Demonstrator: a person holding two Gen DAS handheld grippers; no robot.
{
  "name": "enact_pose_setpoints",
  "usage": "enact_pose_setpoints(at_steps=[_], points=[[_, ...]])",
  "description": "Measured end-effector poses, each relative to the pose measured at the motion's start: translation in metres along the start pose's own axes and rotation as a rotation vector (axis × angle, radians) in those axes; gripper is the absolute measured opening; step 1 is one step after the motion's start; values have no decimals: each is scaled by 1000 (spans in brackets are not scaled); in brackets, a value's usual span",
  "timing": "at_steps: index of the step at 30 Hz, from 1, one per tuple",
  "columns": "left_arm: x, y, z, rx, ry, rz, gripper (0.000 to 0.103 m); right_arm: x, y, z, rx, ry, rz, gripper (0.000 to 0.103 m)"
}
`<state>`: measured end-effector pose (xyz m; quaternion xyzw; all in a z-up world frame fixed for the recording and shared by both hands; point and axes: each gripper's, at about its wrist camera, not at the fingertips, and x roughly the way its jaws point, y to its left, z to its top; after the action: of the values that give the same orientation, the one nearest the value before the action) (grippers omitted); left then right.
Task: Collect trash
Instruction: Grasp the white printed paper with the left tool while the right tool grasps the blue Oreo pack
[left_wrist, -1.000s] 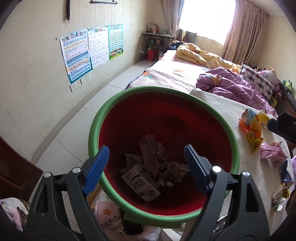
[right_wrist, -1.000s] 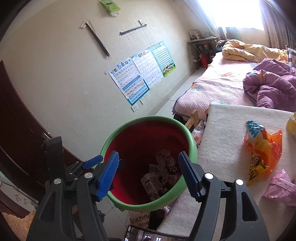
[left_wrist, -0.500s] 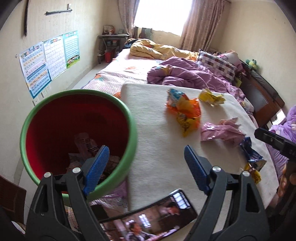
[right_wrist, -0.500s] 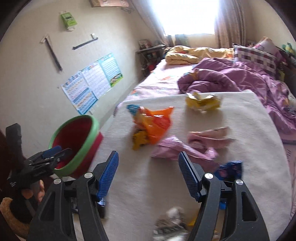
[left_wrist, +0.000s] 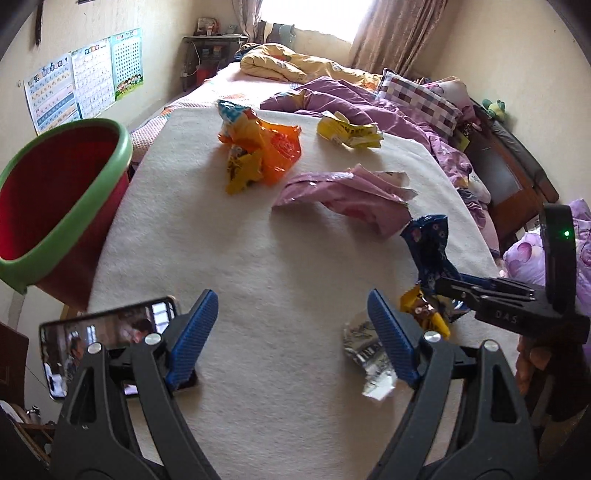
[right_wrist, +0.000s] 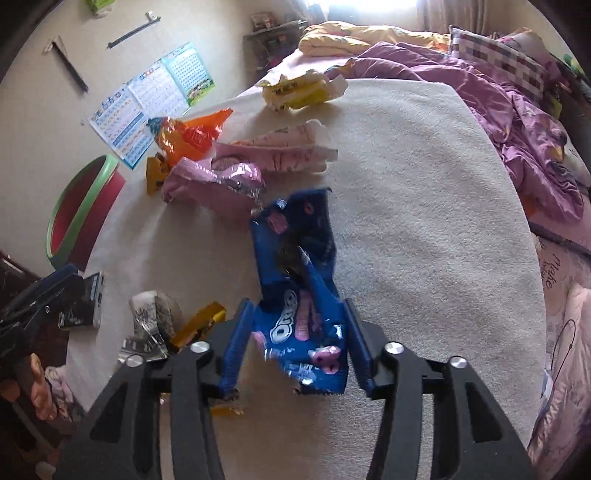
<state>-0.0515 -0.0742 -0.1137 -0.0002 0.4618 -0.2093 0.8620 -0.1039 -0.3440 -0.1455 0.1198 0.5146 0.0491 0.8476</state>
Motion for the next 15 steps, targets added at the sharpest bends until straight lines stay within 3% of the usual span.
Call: enact_pose_setpoints(at_steps=[1,10,15], points=[[1,-5,-4,-10,5,-3,80,-1,0,0,-13,3,23,14],[22,-48,-24,-33,87,-26,80,-18,-6,3,-78,-58,108,13],[41,-50,-41,-53,168,-17,72,-19,-11,4,-64,-62,145,13]])
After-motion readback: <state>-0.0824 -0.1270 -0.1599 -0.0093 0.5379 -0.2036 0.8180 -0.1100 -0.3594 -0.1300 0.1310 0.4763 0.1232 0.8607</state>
